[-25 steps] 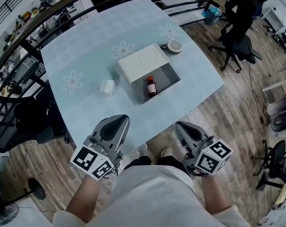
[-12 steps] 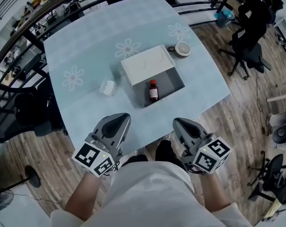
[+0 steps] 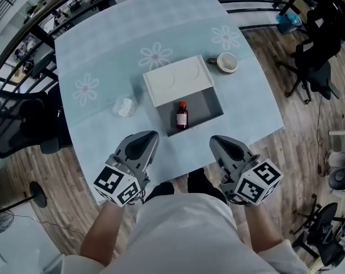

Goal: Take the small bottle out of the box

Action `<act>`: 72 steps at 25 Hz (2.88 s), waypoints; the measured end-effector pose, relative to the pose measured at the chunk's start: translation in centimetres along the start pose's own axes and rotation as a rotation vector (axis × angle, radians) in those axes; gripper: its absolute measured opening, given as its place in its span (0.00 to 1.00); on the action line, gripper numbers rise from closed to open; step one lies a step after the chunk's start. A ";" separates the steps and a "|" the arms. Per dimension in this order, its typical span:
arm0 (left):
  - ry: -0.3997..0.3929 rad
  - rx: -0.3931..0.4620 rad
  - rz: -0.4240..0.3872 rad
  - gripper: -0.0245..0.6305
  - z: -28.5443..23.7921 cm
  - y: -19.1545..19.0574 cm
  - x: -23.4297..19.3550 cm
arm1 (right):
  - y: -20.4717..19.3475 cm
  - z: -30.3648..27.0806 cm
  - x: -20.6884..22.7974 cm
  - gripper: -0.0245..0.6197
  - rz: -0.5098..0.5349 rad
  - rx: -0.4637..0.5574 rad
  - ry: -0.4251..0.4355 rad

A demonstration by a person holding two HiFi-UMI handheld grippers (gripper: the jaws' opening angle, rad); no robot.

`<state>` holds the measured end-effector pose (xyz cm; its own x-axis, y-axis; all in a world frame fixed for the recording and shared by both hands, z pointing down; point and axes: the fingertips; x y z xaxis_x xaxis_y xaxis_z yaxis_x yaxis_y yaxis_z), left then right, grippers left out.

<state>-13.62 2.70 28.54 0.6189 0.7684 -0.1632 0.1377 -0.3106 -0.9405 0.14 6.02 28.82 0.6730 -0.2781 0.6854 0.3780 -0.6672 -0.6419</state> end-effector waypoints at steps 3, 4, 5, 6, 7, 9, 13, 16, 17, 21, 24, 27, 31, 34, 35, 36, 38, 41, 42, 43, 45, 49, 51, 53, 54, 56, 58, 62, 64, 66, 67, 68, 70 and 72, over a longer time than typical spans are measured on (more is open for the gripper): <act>0.015 -0.026 0.002 0.07 -1.9 -0.3 -0.5 | 0.9 -0.7 1.4 0.07 -0.008 -0.026 0.016; 0.018 -0.034 0.002 0.07 -2.5 -0.4 -0.6 | 1.1 -0.9 1.9 0.07 -0.012 -0.034 0.021; 0.021 -0.043 0.002 0.07 -3.1 -0.5 -0.7 | 1.3 -1.1 2.3 0.07 -0.016 -0.042 0.025; 0.024 -0.052 0.000 0.07 -3.6 -0.7 -0.8 | 1.5 -1.3 2.8 0.07 -0.019 -0.049 0.030; 0.026 -0.061 -0.003 0.07 -4.2 -0.9 -0.9 | 1.6 -1.6 3.2 0.07 -0.023 -0.056 0.035; 0.030 -0.080 -0.008 0.07 -5.4 -1.5 -1.2 | 2.0 -2.2 4.1 0.07 -0.029 -0.068 0.044; 0.040 -0.119 -0.006 0.07 -7.4 -2.7 -1.7 | 2.6 -3.0 5.7 0.07 -0.040 -0.092 0.058; 0.045 -0.150 -0.004 0.07 -8.7 -3.8 -1.9 | 2.7 -3.5 6.9 0.07 -0.051 -0.109 0.064; 0.046 -0.161 -0.003 0.07 -9.2 -4.1 -2.0 | 2.7 -3.7 7.4 0.07 -0.056 -0.113 0.065; 0.058 -0.203 0.000 0.07 -10.9 -5.2 -2.8 | 3.1 -4.4 9.1 0.07 -0.074 -0.126 0.067; 0.064 -0.240 0.006 0.07 -11.9 -6.1 -3.1 | 3.3 -4.7 10.3 0.07 -0.086 -0.133 0.070; 0.063 -0.278 0.014 0.07 -12.9 -7.1 -3.3 | 3.4 -5.0 11.4 0.07 -0.102 -0.140 0.072; 0.062 -0.322 0.032 0.07 -14.3 -8.4 -3.6 | 3.3 -5.3 12.9 0.07 -0.123 -0.155 0.072; 0.061 -0.357 0.043 0.07 -15.1 -9.5 -3.7 | 3.0 -5.5 14.0 0.07 -0.138 -0.164 0.071; 0.063 -0.367 0.045 0.07 -15.3 -9.8 -3.7 | 3.0 -5.6 14.3 0.07 -0.143 -0.165 0.071; 0.065 -0.377 0.047 0.07 -15.5 -10.1 -3.7 | 3.0 -5.6 14.6 0.07 -0.149 -0.166 0.070; 0.067 -0.399 0.054 0.07 -15.7 -10.7 -3.7 | 2.8 -5.6 15.2 0.07 -0.159 -0.166 0.068; 0.068 -0.434 0.067 0.07 -15.8 -11.7 -3.8 | 2.6 -5.6 16.0 0.07 -0.173 -0.166 0.065; 0.070 -0.443 0.069 0.07 -15.8 -11.9 -3.8 | 2.6 -5.7 16.3 0.07 -0.177 -0.166 0.065; 0.072 -0.451 0.070 0.08 -15.9 -12.2 -3.9 | 2.5 -5.7 16.5 0.07 -0.181 -0.165 0.065; 0.073 -0.465 0.072 0.09 -16.1 -12.6 -4.0 | 2.4 -5.8 16.9 0.07 -0.188 -0.165 0.066; 0.067 -0.509 0.078 0.15 -16.2 -13.4 -3.7 | 2.1 -5.9 17.2 0.07 -0.201 -0.166 0.071; 0.072 -0.532 0.079 0.16 -16.1 -13.8 -3.7 | 2.0 -5.9 17.3 0.07 -0.206 -0.165 0.073; 0.077 -0.560 0.080 0.18 -16.1 -14.3 -3.8 | 1.9 -5.8 17.5 0.07 -0.212 -0.165 0.073; 0.077 -0.577 0.083 0.20 -16.2 -14.6 -3.8 | 1.9 -5.8 17.6 0.07 -0.215 -0.164 0.073; 0.072 -0.613 0.091 0.25 -16.3 -15.3 -3.7 | 1.7 -5.8 18.0 0.07 -0.222 -0.163 0.071; 0.070 -0.639 0.097 0.26 -16.4 -15.7 -3.7 | 1.6 -5.9 18.3 0.07 -0.230 -0.161 0.068; 0.079 -0.681 0.096 0.28 -16.6 -16.2 -3.7 | 1.3 -5.9 18.8 0.07 -0.243 -0.160 0.071; 0.078 -0.705 0.094 0.30 -16.7 -16.4 -3.6 | 1.2 -5.8 19.1 0.07 -0.250 -0.157 0.069; 0.078 -0.731 0.087 0.32 -16.9 -16.7 -3.5 | 1.1 -5.8 19.5 0.07 -0.259 -0.152 0.066; 0.079 -0.746 0.083 0.33 -17.0 -16.9 -3.4 | 1.1 -5.8 19.7 0.07 -0.263 -0.149 0.066; 0.080 -0.763 0.078 0.34 -17.1 -17.0 -3.4 | 1.1 -5.8 19.8 0.07 -0.268 -0.148 0.066; 0.082 -0.804 0.065 0.35 -17.2 -17.4 -3.3 | 1.0 -5.7 20.1 0.07 -0.277 -0.146 0.069; 0.084 -0.843 0.053 0.35 -17.2 -17.8 -3.3 | 0.9 -5.6 20.4 0.07 -0.288 -0.144 0.068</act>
<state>-4.77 -3.90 50.98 0.6918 0.7070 -0.1469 0.6165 -0.6842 -0.3897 10.72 -4.15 44.15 0.5060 -0.1063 0.8559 0.4492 -0.8147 -0.3667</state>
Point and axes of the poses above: the fingertips, and each gripper's own axes: z backward along the fingers, x to its right, y out of its top, and after that the axes turned 11 degrees about -z, right-handed
